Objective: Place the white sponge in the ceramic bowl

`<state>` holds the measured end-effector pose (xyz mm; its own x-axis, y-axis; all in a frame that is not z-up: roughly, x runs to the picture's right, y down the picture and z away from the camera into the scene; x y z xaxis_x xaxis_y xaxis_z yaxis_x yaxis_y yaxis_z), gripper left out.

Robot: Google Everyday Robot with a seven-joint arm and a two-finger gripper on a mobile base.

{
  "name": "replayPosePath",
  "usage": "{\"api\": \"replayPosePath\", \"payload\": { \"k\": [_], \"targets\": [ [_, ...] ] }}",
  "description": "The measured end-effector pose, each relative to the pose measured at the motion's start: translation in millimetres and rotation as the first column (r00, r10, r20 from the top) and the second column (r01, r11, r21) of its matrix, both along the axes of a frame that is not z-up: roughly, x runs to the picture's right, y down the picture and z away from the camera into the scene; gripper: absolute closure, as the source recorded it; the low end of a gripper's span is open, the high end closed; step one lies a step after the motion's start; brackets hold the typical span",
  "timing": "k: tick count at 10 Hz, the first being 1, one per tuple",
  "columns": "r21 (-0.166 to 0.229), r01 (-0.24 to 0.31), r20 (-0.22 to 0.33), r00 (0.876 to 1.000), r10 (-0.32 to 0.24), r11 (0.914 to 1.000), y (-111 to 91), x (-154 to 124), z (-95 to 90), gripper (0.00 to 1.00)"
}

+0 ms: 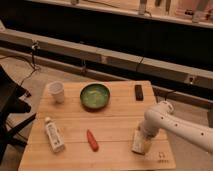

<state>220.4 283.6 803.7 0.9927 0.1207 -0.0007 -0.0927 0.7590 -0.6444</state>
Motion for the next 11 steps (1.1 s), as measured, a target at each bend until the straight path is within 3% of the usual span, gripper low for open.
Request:
{"api": "replayPosePath", "payload": {
  "k": [2,4,6,9,11],
  "targets": [
    [-0.001,-0.001,0.002,1.0,0.001,1.0,-2,-2,0.6,0.58],
    [-0.004,-0.002,0.001,1.0,0.002,1.0,-4,-2,-4.8,0.88],
    [-0.007,0.003,0.002,1.0,-0.003,1.0,-5,-2,-6.9,1.0],
    [0.049,0.074,-0.006,0.997,-0.074,0.996,-10,-20,-15.9,0.96],
    [0.044,0.066,0.008,0.998,-0.066,0.9968,-23,-33,-20.1,0.75]
  ]
}}
